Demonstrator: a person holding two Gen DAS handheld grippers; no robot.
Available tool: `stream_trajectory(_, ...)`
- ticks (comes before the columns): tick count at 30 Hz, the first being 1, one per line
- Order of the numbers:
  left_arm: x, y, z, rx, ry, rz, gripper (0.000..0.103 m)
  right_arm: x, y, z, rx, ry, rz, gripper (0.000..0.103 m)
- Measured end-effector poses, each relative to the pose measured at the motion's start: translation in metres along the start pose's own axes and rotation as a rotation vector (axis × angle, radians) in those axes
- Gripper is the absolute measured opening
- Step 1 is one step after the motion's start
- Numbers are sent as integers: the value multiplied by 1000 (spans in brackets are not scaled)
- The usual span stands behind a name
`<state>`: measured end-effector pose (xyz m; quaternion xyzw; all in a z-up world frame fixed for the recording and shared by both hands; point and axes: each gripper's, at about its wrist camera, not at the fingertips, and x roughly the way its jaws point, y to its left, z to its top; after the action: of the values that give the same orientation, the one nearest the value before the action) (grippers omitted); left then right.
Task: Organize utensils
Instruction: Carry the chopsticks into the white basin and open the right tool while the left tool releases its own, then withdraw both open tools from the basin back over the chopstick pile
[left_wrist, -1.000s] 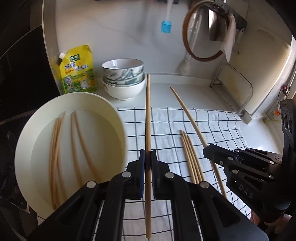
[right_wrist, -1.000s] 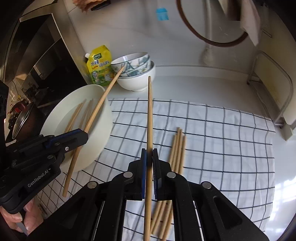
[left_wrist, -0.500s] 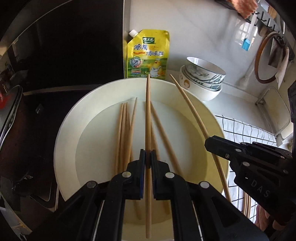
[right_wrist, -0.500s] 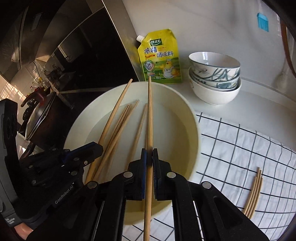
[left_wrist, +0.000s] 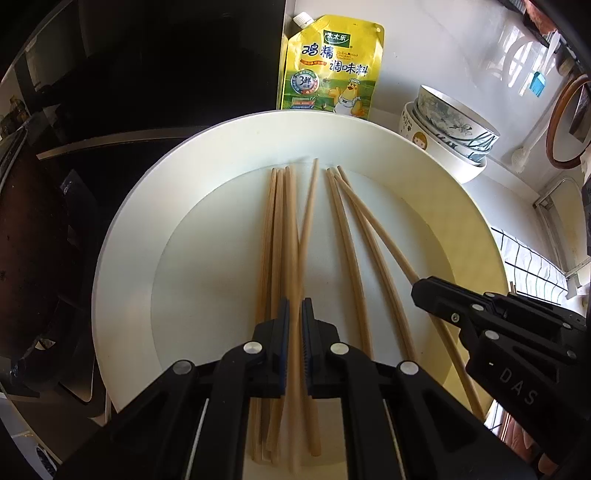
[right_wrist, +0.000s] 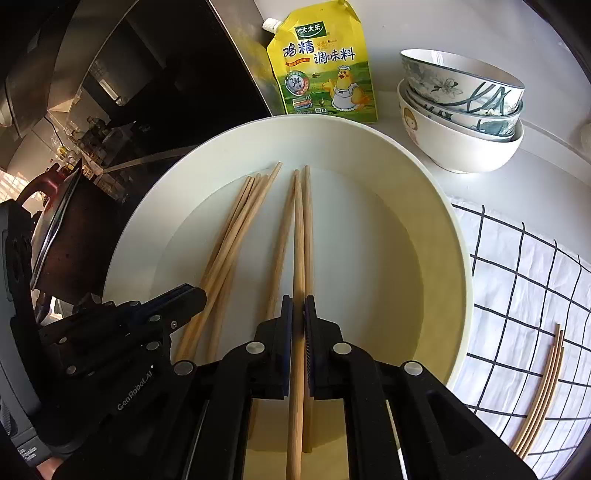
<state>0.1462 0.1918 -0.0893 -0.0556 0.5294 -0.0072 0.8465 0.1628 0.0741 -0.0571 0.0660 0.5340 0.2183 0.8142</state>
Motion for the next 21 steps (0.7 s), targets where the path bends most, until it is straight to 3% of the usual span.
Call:
stream_trajectory(2,-1,1,0,-9,-1,0,11,-4,0,-2,-5,-11,-14,10)
stream_trajectory(7,-8,6,-4,-16,-9,16,35,-14,0,-6,-13,-38,-32,10)
stream_trajectory(9,-12,8,-6,-21,-13,15,38,-19,1,-11,-17,-50,-36,10)
stream_trajectory(21,-29,-1,-13,2,-35,26,45,-50,-9,-40,3,-91,-60,15)
